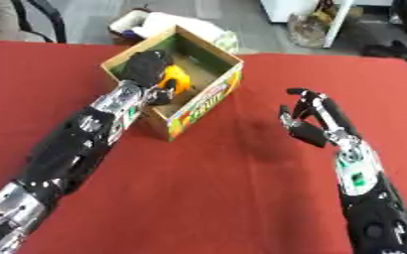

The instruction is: Pick up objects on the table and place them in the box.

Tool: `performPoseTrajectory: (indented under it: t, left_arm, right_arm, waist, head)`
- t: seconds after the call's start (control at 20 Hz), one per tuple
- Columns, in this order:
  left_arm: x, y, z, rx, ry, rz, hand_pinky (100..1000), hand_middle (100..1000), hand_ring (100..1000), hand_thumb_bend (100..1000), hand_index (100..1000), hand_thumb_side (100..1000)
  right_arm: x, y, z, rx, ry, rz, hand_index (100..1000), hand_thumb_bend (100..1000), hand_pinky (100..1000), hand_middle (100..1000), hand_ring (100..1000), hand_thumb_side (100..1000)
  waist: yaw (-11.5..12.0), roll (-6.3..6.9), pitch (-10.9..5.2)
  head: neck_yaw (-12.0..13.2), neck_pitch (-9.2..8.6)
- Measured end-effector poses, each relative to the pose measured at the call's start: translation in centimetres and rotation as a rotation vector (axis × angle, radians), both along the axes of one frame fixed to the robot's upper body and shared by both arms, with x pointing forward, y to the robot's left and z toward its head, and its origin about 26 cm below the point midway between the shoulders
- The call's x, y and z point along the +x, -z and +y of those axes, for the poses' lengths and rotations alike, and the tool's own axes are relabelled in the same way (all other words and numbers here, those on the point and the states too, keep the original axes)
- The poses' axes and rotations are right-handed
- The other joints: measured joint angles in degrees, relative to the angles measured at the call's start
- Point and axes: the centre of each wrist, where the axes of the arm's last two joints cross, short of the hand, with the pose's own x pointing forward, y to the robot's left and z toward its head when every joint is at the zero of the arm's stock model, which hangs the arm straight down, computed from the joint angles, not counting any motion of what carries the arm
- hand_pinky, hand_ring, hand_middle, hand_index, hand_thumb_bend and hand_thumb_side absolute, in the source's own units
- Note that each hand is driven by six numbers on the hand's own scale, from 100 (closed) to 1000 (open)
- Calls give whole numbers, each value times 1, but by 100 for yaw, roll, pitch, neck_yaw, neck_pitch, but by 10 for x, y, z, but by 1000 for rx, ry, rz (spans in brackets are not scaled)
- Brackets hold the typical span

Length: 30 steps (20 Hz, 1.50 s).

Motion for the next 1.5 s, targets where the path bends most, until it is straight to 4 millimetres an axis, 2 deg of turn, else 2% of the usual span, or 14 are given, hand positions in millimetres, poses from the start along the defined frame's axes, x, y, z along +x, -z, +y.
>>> performPoseTrajectory:
  t: [0.05,0.25,0.3,0.35,0.45,0.55,0.7,0.95,1.1,1.3,1.5]
  left_arm:
    - [0,0,0,-8,-2,-4,781,799,799,299,869,332]
    - [-1,-6,-2,-61,0,-31,809,847,835,222,911,547]
    - [-2,-9,-2,-76,3,-43,817,870,851,100,933,688]
    - [-2,-13,-2,-94,7,-59,826,888,865,100,948,650]
    - [-2,-27,0,-129,16,-103,843,913,888,100,967,702]
    - [-2,-41,5,-160,27,-148,845,918,891,100,971,706]
    - [-4,-63,13,-202,48,-222,854,938,902,100,991,782]
    - [-12,-98,24,-268,96,-325,847,924,891,100,982,766]
    - [-23,-118,30,-324,133,-378,813,877,849,100,948,683]
    - [-47,-135,49,-435,178,-425,780,820,799,100,912,659]
    - [-79,-140,74,-568,215,-440,743,778,754,100,884,626]
  right_arm:
    - [0,0,0,0,0,0,882,100,593,423,606,577]
    - [0,0,0,1,-2,1,881,100,593,423,606,580]
    - [0,0,0,1,-2,1,881,100,593,423,606,579]
    - [0,0,0,1,-2,2,880,100,593,423,606,582]
    - [0,0,0,1,-2,3,880,100,594,423,606,584]
    - [0,1,0,1,-2,4,881,100,594,423,606,584]
    - [0,1,0,1,-2,5,880,100,594,424,607,584]
    - [-2,4,-1,1,0,12,880,100,594,424,607,583]
    - [-2,4,-2,-1,1,14,881,100,594,424,607,580]
    - [-2,4,-3,-1,3,16,882,100,594,424,607,579]
    - [-3,6,-6,-2,9,20,883,100,594,424,607,572]
  waist:
    - [1,0,0]
    - [6,-1,2]
    - [8,-1,2]
    - [9,-1,2]
    - [16,-1,2]
    - [31,0,1]
    - [44,0,0]
    - [87,0,-13]
    - [113,2,-18]
    - [161,5,-33]
    - [213,6,-60]
  head:
    - [0,-1]
    - [0,-1]
    - [-1,-1]
    - [-5,-1]
    - [-16,-1]
    - [-42,-1]
    - [-82,0]
    - [-131,2]
    - [-160,3]
    - [-210,3]
    - [-255,6]
